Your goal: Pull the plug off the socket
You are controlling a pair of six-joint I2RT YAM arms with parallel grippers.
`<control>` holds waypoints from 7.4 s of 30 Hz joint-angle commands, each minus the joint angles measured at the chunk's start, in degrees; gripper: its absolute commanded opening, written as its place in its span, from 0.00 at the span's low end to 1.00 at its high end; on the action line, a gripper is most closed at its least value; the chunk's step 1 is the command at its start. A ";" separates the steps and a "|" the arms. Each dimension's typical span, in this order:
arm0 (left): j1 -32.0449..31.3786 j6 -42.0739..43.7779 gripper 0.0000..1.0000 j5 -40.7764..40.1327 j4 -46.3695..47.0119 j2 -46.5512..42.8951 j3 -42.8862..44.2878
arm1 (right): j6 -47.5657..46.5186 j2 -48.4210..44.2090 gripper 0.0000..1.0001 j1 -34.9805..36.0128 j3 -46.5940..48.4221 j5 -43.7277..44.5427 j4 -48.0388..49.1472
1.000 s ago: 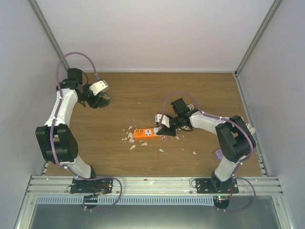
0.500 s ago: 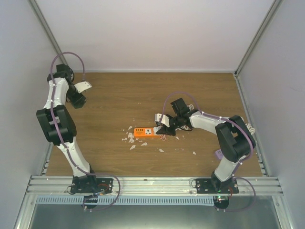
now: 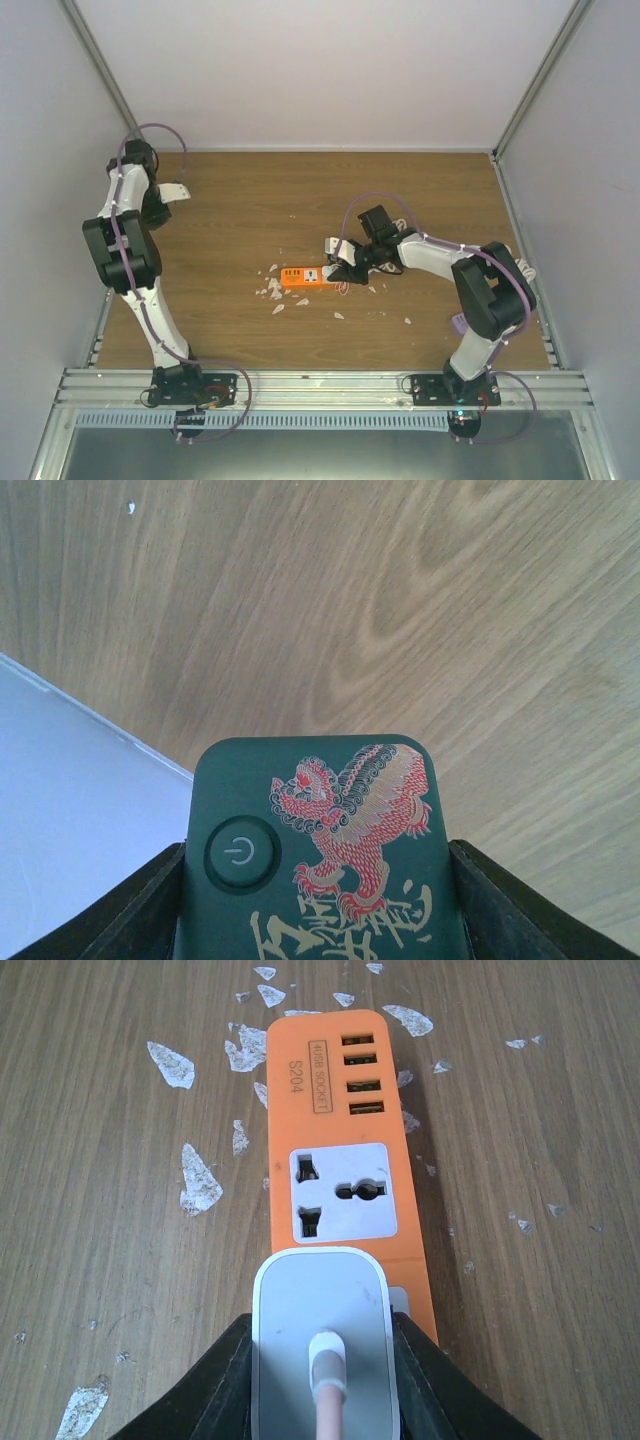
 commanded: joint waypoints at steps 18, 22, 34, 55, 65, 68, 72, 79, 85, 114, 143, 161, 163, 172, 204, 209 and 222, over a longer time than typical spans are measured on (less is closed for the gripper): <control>-5.17 16.06 0.47 -7.48 10.91 4.67 -2.47 | 1.52 2.69 0.03 -0.09 0.49 7.54 -1.05; -6.31 15.92 0.49 -7.58 11.07 5.38 -2.25 | 1.39 2.86 0.03 -0.09 0.70 7.42 -1.21; -7.98 14.11 0.71 -6.76 8.84 6.10 -1.06 | 0.91 3.18 0.03 -0.02 1.63 7.28 -1.67; -11.80 2.37 0.84 15.98 -6.50 -3.14 2.91 | 0.81 1.51 0.04 0.67 0.31 6.90 -0.99; -22.43 -12.02 0.81 42.04 -4.97 -11.92 -9.90 | -0.70 -0.01 0.05 0.70 -0.17 7.51 -1.22; -25.58 -17.99 0.80 48.51 -0.52 -13.40 -15.55 | -1.26 -0.21 0.05 0.68 0.01 7.74 -1.23; -30.10 -26.65 0.79 54.10 5.83 -13.82 -21.71 | -1.47 -0.02 0.05 0.70 0.43 7.29 -1.58; -35.50 -35.24 0.81 54.95 15.64 -13.08 -29.02 | -1.40 0.07 0.05 0.70 0.44 7.02 -1.48; -37.41 -36.47 0.84 54.30 17.99 -10.60 -29.63 | -1.51 0.03 0.05 0.70 0.48 7.02 -1.52; -41.59 -40.12 0.85 42.73 24.44 -5.57 -35.77 | -0.58 0.15 0.05 0.70 3.08 5.10 -2.86; -41.04 -41.37 0.80 40.06 24.22 -4.81 -36.97 | 1.80 -2.50 0.04 0.70 5.98 2.36 -5.34; -39.44 -42.01 0.79 41.25 23.05 -5.06 -34.50 | 3.79 -5.66 0.04 -0.42 5.24 2.22 -6.30; -38.63 -42.33 0.81 42.99 22.28 -5.83 -32.31 | 4.92 -6.30 0.04 -1.36 5.28 1.19 -6.49; -34.92 -39.03 0.86 49.57 18.46 -12.24 -25.45 | 9.82 -8.97 0.04 -5.84 8.42 -5.62 -7.78; -47.32 -38.48 0.84 24.66 53.18 -42.50 -30.53 | 62.13 -15.30 0.04 -10.55 12.42 -16.62 29.50; -49.87 -37.66 0.81 23.14 54.11 -42.13 -31.01 | 62.87 -15.49 0.04 -10.11 11.72 -16.36 30.49; -52.81 -36.24 0.78 17.91 56.02 -37.65 -29.35 | 65.59 -15.06 0.04 -9.09 11.53 -16.23 33.22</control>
